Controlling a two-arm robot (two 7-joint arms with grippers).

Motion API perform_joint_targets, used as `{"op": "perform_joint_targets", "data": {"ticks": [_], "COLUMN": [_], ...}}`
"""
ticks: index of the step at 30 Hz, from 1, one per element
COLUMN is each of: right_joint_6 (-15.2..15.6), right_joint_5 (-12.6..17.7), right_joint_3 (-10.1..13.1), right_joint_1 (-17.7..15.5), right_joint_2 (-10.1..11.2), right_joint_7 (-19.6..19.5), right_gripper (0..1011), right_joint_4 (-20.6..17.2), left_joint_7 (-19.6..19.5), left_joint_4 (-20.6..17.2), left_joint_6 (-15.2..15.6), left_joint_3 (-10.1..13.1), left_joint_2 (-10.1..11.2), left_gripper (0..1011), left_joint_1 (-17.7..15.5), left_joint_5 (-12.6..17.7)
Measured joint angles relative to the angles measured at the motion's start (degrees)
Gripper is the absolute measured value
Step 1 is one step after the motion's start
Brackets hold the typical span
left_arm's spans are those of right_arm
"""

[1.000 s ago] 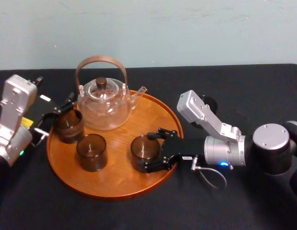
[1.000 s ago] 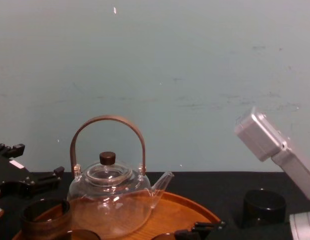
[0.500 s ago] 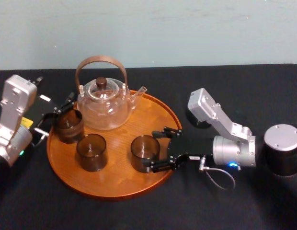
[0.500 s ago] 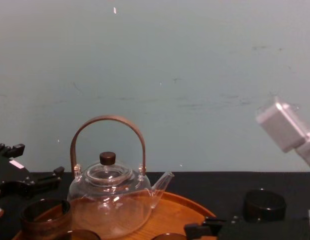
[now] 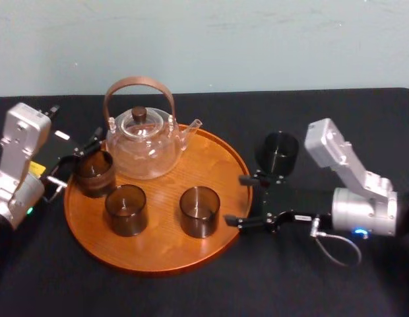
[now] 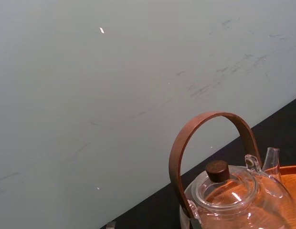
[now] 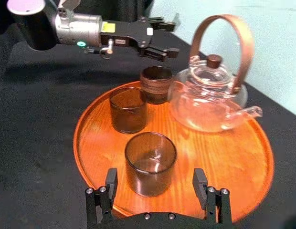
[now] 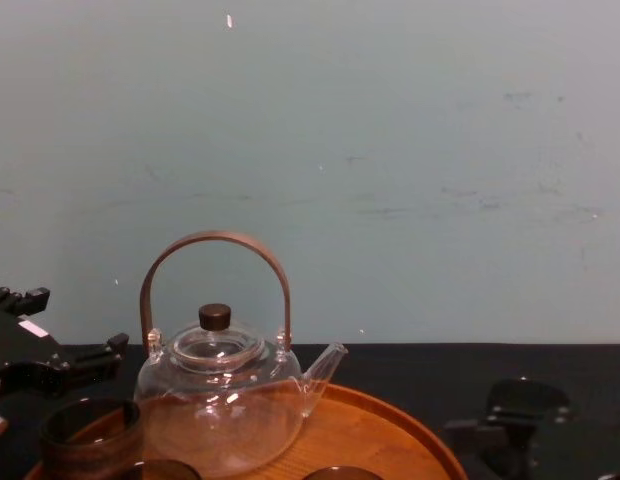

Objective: Pick up the glass from the table and place it on the tray.

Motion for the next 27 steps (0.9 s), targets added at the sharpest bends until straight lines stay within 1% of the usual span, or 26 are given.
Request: {"op": "perform_joint_targets", "data": {"ticks": [1,2,3,4,5,6,11,12,15,16,17,21,27], "right_joint_6": [0.0,-0.1,-0.1,-0.1,-0.1,0.1,1.8,2.5,3.7,4.5,4.9,6.9,8.9], "right_joint_5": [0.2,0.6,0.6,1.0,1.2,1.5,1.9,2.0,2.1,2.1,2.1,2.3,2.3], "right_joint_3": [0.3,1.1,1.1,1.9,2.3,3.2,5.7,6.5,7.7,8.5,8.8,10.8,12.4], "right_joint_1": [-0.3,-1.1,-1.1,-1.9,-2.3,-3.1,-4.9,-5.4,-5.9,-6.1,-6.2,-6.4,-5.8], "right_joint_2": [0.3,1.0,1.0,1.7,1.9,2.4,2.9,2.9,2.8,2.6,2.5,1.5,0.2], "right_joint_7": [-0.2,-0.9,-0.9,-1.7,-2.1,-3.4,-7.2,-8.5,-10.2,-11.3,-11.9,-14.7,-16.7], "right_gripper": [1002,1002,1002,1002,1003,1002,1002,1002,1002,1002,1002,1002,1002], "right_joint_4": [-0.3,-1.0,-1.0,-1.6,-1.8,-2.2,-2.7,-2.7,-2.4,-2.1,-1.9,-0.7,0.9], "left_joint_7": [0.0,0.0,0.0,0.0,0.0,0.0,0.0,0.0,0.0,0.0,0.0,0.0,0.0], "left_joint_4": [0.0,0.0,0.0,0.0,0.0,0.0,0.0,0.0,0.0,0.0,0.0,0.0,0.0], "left_joint_6": [0.0,0.0,0.0,0.0,0.0,0.0,0.0,0.0,0.0,0.0,0.0,0.0,0.0], "left_joint_3": [0.0,0.0,0.0,0.0,0.0,0.0,0.0,0.0,0.0,0.0,0.0,0.0,0.0], "left_joint_2": [0.0,0.0,0.0,0.0,0.0,0.0,0.0,0.0,0.0,0.0,0.0,0.0,0.0], "left_gripper": [1002,1001,1001,1001,1001,1001,1001,1001,1001,1001,1001,1001,1001], "left_joint_1": [0.0,0.0,0.0,0.0,0.0,0.0,0.0,0.0,0.0,0.0,0.0,0.0,0.0], "left_joint_5": [0.0,0.0,0.0,0.0,0.0,0.0,0.0,0.0,0.0,0.0,0.0,0.0,0.0]}}
